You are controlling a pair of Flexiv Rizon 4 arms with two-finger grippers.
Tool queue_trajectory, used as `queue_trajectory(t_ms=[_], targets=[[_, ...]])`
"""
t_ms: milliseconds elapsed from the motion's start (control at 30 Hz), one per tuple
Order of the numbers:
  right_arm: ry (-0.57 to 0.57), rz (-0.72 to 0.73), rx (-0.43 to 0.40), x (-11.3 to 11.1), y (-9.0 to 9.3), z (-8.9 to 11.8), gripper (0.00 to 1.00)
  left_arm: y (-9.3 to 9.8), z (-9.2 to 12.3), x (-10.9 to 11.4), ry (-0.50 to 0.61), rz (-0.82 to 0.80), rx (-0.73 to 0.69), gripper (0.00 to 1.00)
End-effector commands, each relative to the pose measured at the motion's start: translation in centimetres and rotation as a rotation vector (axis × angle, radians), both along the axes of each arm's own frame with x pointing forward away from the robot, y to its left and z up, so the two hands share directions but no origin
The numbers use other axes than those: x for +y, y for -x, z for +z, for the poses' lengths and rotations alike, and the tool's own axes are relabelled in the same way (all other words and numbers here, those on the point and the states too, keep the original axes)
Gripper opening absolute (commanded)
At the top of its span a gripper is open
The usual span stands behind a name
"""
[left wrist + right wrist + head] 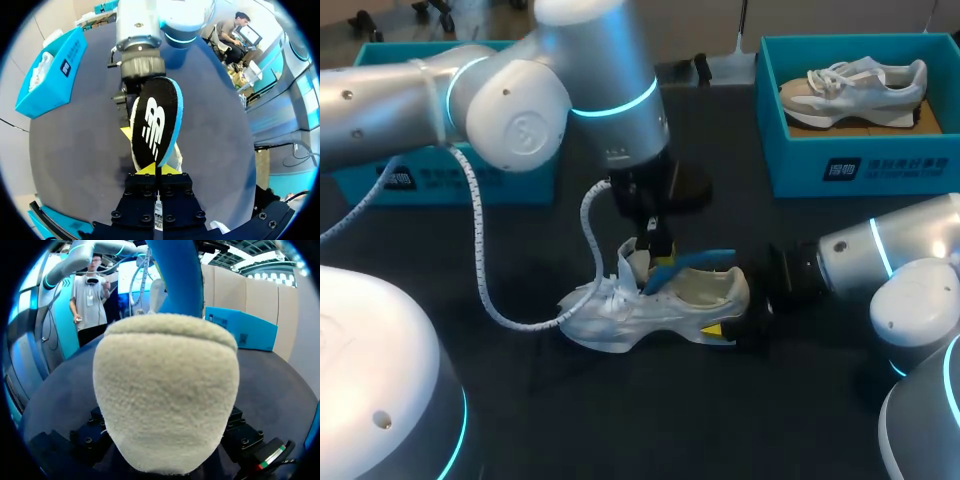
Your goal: Take the shoe out of the shoebox, open the shoe tongue, remove and reinsert the insole, then place the shoe into the shoebox
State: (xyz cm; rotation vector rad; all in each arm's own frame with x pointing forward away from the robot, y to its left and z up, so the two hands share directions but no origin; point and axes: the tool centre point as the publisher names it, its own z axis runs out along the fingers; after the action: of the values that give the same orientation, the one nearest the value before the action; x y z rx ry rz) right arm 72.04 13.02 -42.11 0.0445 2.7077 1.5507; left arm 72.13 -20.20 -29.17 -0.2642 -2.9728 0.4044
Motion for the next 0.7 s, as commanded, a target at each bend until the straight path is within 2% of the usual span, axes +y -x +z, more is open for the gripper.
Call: queue_trajectory(t_ms=[33, 433, 567, 700], targets=[[0.006, -0.001, 0.0, 0.2, 0.2, -0.1, 0.0, 0.2, 0.8, -0.4, 0.013, -0.003, -0.002, 0.0], [0.006, -0.001, 0.0, 0.2, 0.2, -0.1, 0.0, 0.7, -0.1, -2.1, 0.076, -0.05, 0.025, 0.0], [0.006, -0.001, 0.0, 0.2, 0.2, -0.1, 0.0, 1.1, -0.7, -2.3, 0.1, -0.068, 0.027, 0.19], [0.006, -0.001, 0.0, 0.2, 0.2, -0.1, 0.0, 1.2, -0.8, -2.4, 0.113, -0.073, 0.034, 0.31]])
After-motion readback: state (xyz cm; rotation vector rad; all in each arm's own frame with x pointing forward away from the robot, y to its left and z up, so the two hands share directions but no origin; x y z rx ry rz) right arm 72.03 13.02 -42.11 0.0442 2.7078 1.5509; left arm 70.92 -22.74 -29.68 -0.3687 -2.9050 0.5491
